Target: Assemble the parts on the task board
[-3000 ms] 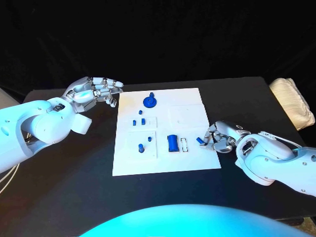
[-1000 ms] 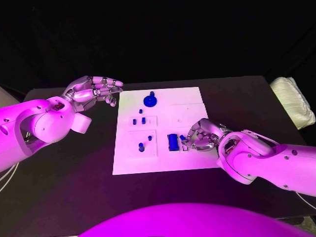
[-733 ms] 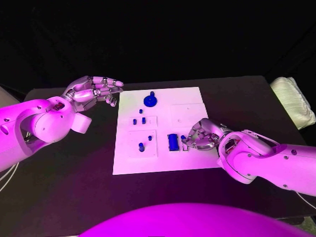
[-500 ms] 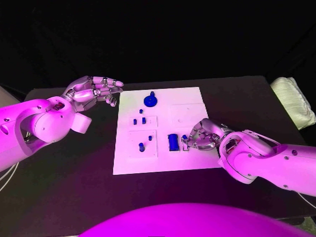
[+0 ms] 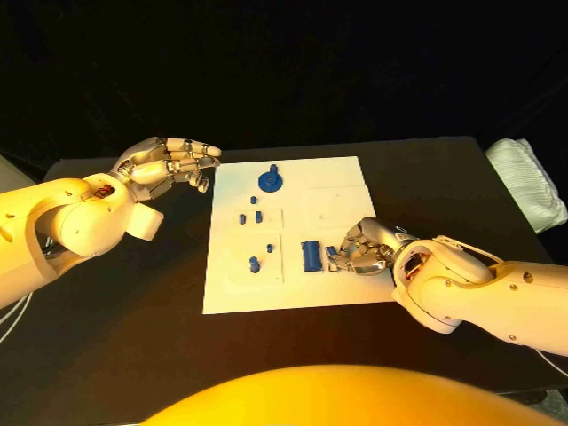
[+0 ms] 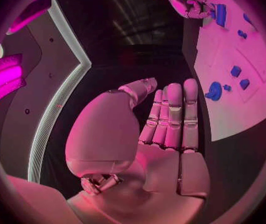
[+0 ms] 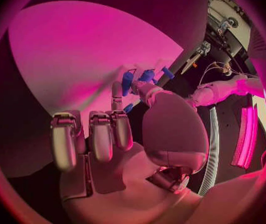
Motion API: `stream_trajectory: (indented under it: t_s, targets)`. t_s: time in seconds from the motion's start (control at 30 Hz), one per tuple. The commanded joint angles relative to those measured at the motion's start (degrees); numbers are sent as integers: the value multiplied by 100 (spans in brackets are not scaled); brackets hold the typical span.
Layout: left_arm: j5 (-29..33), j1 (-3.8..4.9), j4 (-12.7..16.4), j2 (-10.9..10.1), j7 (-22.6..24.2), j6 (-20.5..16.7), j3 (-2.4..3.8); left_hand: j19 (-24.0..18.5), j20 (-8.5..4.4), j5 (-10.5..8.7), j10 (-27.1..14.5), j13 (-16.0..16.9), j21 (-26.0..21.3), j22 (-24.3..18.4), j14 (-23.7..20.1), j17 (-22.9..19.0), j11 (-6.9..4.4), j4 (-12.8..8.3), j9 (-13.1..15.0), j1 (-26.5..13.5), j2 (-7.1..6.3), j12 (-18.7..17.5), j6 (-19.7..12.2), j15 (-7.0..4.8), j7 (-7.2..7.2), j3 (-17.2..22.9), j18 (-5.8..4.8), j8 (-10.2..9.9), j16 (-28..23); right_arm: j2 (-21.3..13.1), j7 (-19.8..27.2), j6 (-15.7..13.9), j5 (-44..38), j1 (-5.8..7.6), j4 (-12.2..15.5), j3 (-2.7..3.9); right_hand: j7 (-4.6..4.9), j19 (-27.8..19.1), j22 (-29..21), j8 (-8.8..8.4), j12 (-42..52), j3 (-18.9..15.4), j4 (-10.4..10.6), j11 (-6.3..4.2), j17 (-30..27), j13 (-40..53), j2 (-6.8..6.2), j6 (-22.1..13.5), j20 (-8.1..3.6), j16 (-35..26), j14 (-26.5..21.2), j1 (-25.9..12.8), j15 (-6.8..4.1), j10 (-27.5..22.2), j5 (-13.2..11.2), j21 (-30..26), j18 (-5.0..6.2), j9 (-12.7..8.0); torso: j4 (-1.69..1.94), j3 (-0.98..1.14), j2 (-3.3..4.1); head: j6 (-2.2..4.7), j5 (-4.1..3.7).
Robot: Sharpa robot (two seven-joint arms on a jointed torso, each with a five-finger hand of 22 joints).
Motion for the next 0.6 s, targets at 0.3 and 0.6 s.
stream_trajectory:
  t_s: [0.3,0.6]
  targets:
    - [-36,2,21,-7,-7,117,3,30,12,24,-33,-5,-19,-8,0,-5,-8,13,2,31,41,35,-45,23,-14,-9,43,29,-32,26,8,77,-50,-21,40,-3,-19,545,1470,27,27,6,19,-49,1292,1263,-23,31,-34,22,563,-37,-54,417,29,-1,-52,1,-2,-2,-2,0,9]
    - [-38,2,17,-8,-12,115,3,31,12,25,-36,-6,-20,-9,-1,-6,-7,15,2,31,41,37,-46,24,-13,-8,43,32,-33,39,15,-11,-63,-23,9,-2,-10,543,1468,61,17,-124,221,-45,1291,1263,18,20,-43,21,563,-229,-56,417,-249,-8,-50,6,4,0,-2,0,6]
